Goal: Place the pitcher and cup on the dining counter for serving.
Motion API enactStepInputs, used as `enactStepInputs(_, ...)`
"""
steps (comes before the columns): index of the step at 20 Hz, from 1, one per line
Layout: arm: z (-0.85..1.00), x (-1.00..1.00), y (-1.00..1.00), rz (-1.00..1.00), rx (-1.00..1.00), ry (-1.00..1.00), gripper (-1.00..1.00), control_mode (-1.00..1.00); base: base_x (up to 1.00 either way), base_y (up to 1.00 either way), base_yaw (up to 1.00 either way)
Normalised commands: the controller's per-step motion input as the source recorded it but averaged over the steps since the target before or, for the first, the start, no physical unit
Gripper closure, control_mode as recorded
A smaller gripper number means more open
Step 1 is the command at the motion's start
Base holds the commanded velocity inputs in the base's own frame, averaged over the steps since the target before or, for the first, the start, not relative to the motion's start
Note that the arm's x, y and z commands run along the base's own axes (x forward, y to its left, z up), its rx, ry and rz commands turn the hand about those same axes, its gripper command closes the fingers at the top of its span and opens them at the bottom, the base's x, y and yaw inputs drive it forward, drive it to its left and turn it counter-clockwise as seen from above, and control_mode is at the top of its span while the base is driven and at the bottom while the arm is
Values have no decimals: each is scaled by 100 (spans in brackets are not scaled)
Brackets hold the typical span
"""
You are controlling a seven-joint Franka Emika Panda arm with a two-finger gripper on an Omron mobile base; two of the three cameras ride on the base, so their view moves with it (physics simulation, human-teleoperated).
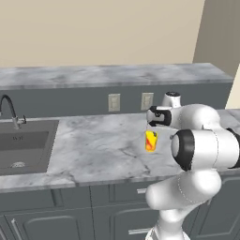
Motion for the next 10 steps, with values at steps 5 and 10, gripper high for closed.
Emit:
enactStepInputs(5, 10, -23, 0, 1, 0, -3, -100, -100, 0, 0, 0)
enactStepInputs(10, 24, -17, 0, 0, 0, -3, -100, -100, 0, 0, 0)
